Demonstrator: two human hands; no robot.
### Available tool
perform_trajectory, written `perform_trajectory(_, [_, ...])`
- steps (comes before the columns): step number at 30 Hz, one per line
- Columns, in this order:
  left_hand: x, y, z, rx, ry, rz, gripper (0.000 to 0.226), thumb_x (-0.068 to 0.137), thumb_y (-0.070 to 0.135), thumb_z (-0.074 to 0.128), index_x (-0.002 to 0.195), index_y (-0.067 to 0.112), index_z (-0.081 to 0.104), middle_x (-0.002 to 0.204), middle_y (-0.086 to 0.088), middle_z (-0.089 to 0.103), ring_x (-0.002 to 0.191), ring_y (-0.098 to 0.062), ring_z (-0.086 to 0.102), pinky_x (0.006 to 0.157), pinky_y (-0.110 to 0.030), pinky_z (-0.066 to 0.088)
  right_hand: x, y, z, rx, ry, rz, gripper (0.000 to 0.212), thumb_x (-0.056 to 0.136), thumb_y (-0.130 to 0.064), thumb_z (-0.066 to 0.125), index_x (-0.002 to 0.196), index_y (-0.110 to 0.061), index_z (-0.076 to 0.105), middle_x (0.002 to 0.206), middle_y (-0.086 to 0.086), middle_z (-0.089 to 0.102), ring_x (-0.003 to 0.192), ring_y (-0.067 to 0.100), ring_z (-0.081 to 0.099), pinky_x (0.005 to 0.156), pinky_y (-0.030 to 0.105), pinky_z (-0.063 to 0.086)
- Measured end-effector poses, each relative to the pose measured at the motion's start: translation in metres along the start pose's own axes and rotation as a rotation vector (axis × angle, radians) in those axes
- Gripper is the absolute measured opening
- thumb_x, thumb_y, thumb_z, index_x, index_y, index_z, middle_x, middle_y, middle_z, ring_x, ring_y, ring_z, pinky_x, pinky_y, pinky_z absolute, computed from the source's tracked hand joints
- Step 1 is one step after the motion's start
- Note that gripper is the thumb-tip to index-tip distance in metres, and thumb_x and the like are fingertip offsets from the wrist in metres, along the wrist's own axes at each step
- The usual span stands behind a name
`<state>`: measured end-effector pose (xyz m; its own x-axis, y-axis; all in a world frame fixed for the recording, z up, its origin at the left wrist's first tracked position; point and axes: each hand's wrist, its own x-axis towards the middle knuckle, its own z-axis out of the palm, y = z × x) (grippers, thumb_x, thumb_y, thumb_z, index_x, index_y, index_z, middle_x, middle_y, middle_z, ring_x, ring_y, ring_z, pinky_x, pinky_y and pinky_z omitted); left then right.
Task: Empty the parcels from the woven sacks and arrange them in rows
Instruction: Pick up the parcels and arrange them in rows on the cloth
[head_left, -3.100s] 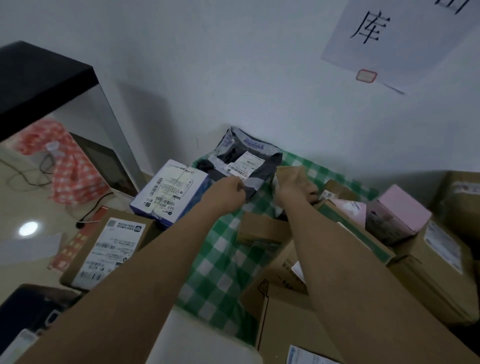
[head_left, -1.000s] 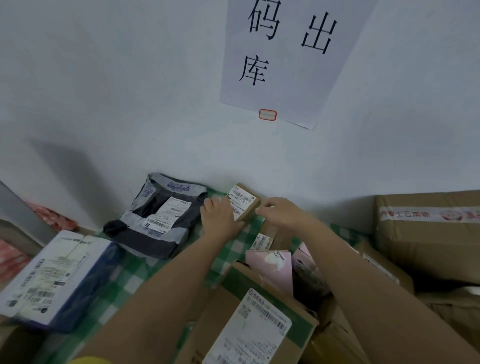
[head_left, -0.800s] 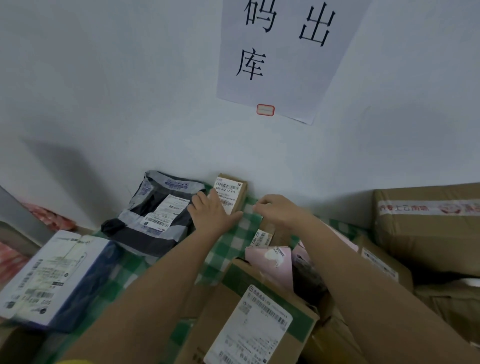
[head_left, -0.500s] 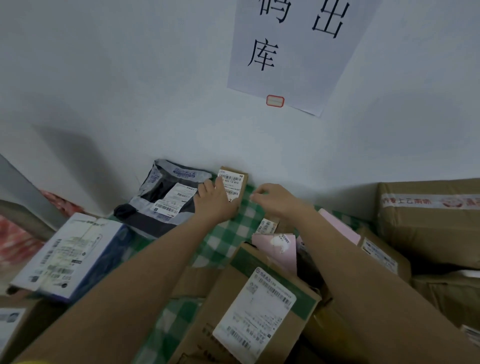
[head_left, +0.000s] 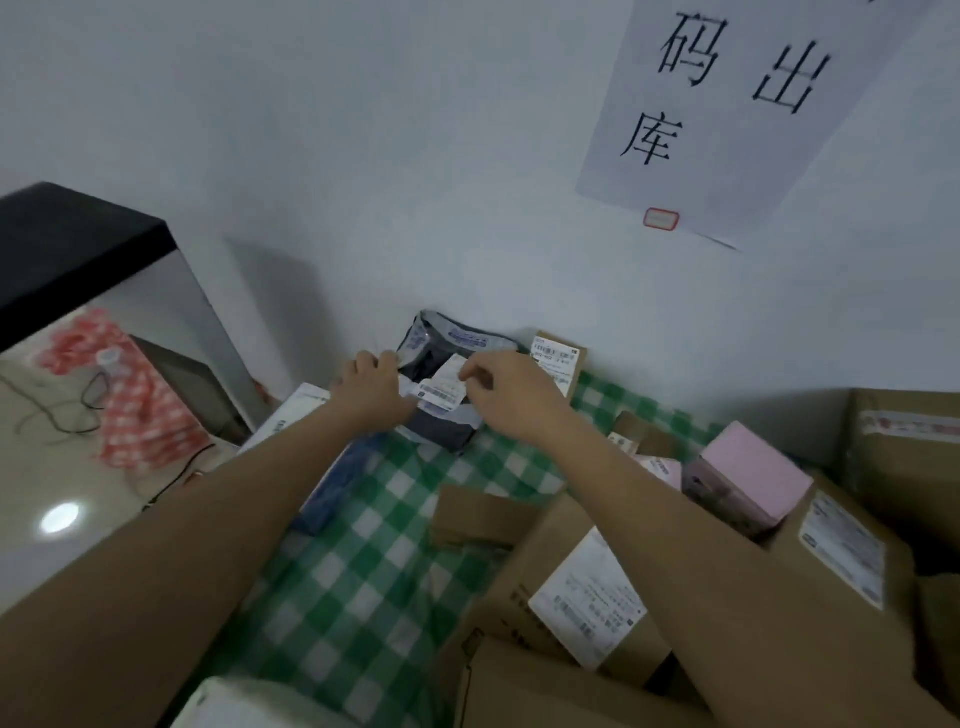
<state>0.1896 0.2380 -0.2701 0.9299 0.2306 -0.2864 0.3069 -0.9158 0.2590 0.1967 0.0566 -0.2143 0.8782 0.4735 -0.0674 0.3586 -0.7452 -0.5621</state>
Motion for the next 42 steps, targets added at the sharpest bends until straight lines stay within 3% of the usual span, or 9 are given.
perform_trajectory(8, [-0.027,-0.122,-0.019,-0.111,-0.074,-0.211,0.075,0.090,0.059,0.045,0.145,0.009,0.032,0.146,-0.021,0.036,0.134,-0.039,0.033,0.110,-0.045,0.029,0.015,-0.064,0.094,0.012,-0.241,0.045,0.031,0.098,-0.021,0.045,0.125,-0.013,0.057,0.128,0.006,0.057,0.105,0.024,0.055,0.089,0.035,0.048])
perform_trajectory(11, [-0.019,-0.161,-0.002,-0.158,-0.089,-0.251,0.091,0.074,0.079,0.036,0.133,0.010,0.048,0.125,-0.018,0.057,0.111,-0.038,0.056,0.094,-0.046,0.048,0.020,-0.073,0.123,0.018,-0.276,0.161,0.050,0.099,-0.030,0.044,0.144,-0.012,0.033,0.142,0.012,0.044,0.118,0.030,0.051,0.096,0.040,0.046])
perform_trajectory(16, [-0.032,-0.168,-0.002,-0.329,-0.149,-0.279,0.071,0.094,0.055,0.044,0.142,0.003,0.035,0.127,-0.017,0.057,0.105,-0.029,0.061,0.062,-0.026,0.049,0.025,-0.082,0.159,0.230,-0.217,0.359,0.068,0.099,-0.041,0.046,0.147,-0.005,0.014,0.142,0.014,0.045,0.123,0.032,0.049,0.095,0.038,0.042])
perform_trajectory(19, [-0.021,-0.183,0.006,-0.432,-0.211,-0.221,0.093,0.079,0.080,0.037,0.140,0.009,0.041,0.122,-0.011,0.061,0.104,-0.026,0.063,0.079,-0.033,0.053,0.029,-0.082,0.172,0.394,-0.189,0.436,0.073,0.098,-0.038,0.050,0.149,-0.005,0.011,0.146,0.009,0.044,0.130,0.028,0.045,0.103,0.036,0.039])
perform_trajectory(28, [-0.039,-0.178,-0.004,-0.351,-0.232,-0.146,0.058,0.098,0.052,0.035,0.135,0.010,0.048,0.127,-0.010,0.060,0.113,-0.028,0.059,0.093,-0.039,0.049,0.032,-0.085,0.190,0.410,-0.106,0.498,0.083,0.096,-0.033,0.054,0.153,-0.012,-0.003,0.149,0.011,0.036,0.127,0.029,0.046,0.097,0.035,0.043])
perform_trajectory(31, [-0.056,-0.189,-0.019,-0.260,-0.285,-0.198,0.060,0.096,0.048,0.044,0.138,0.005,0.042,0.138,-0.014,0.051,0.123,-0.030,0.050,0.099,-0.038,0.041,0.025,-0.093,0.186,0.080,-0.066,0.354,0.088,0.094,-0.040,0.055,0.154,-0.018,-0.005,0.157,0.012,0.010,0.141,0.035,0.020,0.109,0.046,0.032])
perform_trajectory(35, [-0.070,-0.230,-0.012,-0.109,-0.426,-0.237,0.132,0.039,0.097,0.048,0.143,0.017,0.039,0.140,-0.008,0.051,0.124,-0.031,0.050,0.101,-0.046,0.043,0.018,-0.109,0.179,-0.349,-0.063,-0.240,0.058,0.091,-0.036,0.055,0.144,-0.020,0.037,0.154,0.009,0.021,0.141,0.031,0.014,0.114,0.044,0.019])
perform_trajectory(39, [-0.087,-0.239,0.001,-0.107,-0.496,-0.283,0.076,0.069,0.069,0.064,0.126,0.021,0.052,0.123,-0.003,0.060,0.108,-0.024,0.056,0.077,-0.035,0.047,0.011,-0.125,0.191,-0.467,-0.262,-0.457,0.039,0.091,-0.038,0.053,0.126,-0.022,0.057,0.130,0.006,0.046,0.123,0.026,0.033,0.104,0.040,0.027])
perform_trajectory(42, [-0.091,-0.237,0.007,-0.225,-0.475,-0.275,0.037,0.078,0.049,0.070,0.103,0.026,0.053,0.099,0.003,0.063,0.099,-0.023,0.058,0.090,-0.045,0.049,0.006,-0.127,0.200,-0.519,-0.324,-0.448,0.041,0.091,-0.038,0.051,0.129,-0.021,0.052,0.126,0.004,0.047,0.119,0.025,0.034,0.101,0.042,0.028])
